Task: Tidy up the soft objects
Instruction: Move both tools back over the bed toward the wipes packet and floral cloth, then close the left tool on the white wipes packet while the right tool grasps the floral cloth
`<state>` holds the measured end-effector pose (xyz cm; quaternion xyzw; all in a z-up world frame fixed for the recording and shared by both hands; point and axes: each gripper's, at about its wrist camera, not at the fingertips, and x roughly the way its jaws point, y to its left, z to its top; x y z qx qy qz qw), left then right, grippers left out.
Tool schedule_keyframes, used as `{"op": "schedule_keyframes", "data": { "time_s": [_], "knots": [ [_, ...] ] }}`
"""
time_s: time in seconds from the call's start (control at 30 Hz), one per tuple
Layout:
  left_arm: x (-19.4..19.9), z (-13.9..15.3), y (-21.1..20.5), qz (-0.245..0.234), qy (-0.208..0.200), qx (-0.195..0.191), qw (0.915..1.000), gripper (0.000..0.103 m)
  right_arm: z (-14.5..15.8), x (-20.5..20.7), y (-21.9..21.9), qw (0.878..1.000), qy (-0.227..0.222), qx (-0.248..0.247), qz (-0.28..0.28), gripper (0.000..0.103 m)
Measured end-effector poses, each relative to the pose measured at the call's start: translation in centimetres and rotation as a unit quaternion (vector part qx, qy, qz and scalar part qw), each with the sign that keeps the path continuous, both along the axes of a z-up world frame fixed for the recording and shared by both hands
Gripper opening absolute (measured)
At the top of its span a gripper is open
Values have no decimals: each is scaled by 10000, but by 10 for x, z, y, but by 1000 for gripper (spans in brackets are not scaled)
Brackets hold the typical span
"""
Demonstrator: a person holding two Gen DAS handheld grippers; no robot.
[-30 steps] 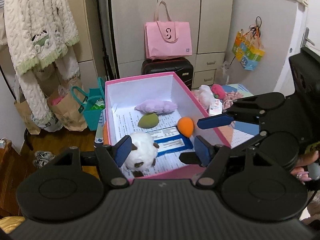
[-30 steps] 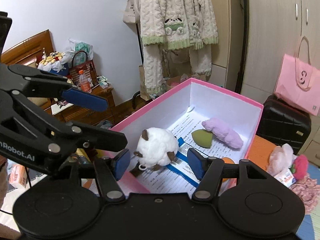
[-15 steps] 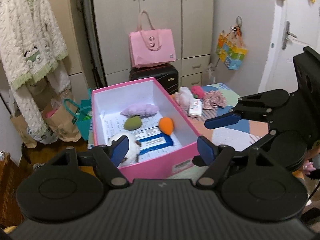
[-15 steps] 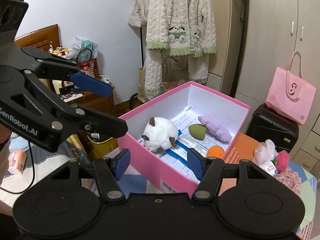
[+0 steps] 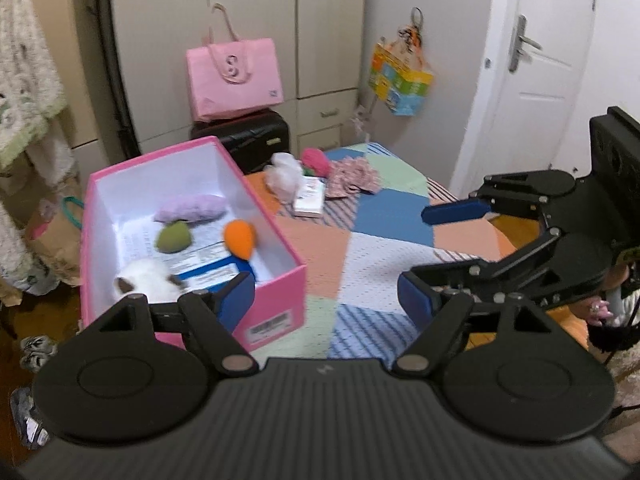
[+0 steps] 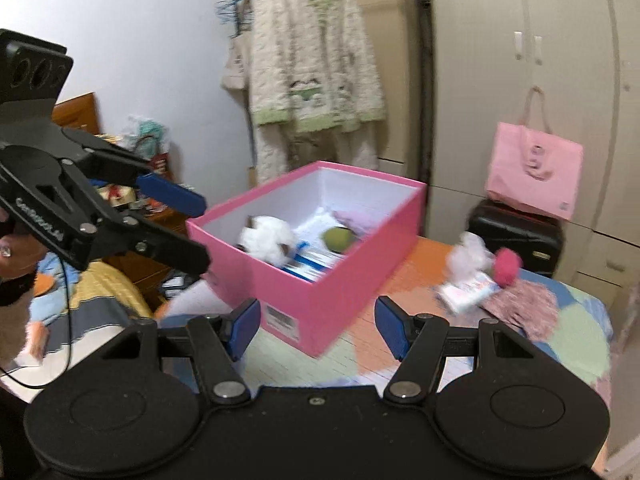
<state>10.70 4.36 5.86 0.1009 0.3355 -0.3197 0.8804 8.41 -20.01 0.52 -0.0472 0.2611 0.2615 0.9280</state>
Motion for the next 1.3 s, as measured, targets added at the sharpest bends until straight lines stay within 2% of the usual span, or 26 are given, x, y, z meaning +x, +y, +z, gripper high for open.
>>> {"op": "schedule_keyframes", "data": {
  "time_s": [0.33, 0.6, 0.87, 1.1, 1.13, 1.3],
  "knots": [
    [9, -28, -52, -205, -143, -158, 9996, 78, -25, 5, -50, 9976, -148, -103, -671, 71],
    [28, -53, -94, -14, -460, -107, 9989, 78, -52, 23, -87, 9940, -285, 61, -1052, 71],
    [60, -88, -124, 270, -512, -367, 9977, 78, -71, 62, -134, 9854, -258, 746, -1508, 71],
    [91, -115, -149, 513, -551, -521, 9958, 76, -73, 108, -145, 9888, 71, 610, -1357, 72],
    [96, -119, -153, 611, -568, -508, 9952, 75, -73, 115, -147, 9894, 141, 591, -1320, 74],
    [120, -132, -175, 1037, -939, -128, 9901, 75, -76, 146, -154, 9913, 297, 501, -1183, 77]
  ]
}}
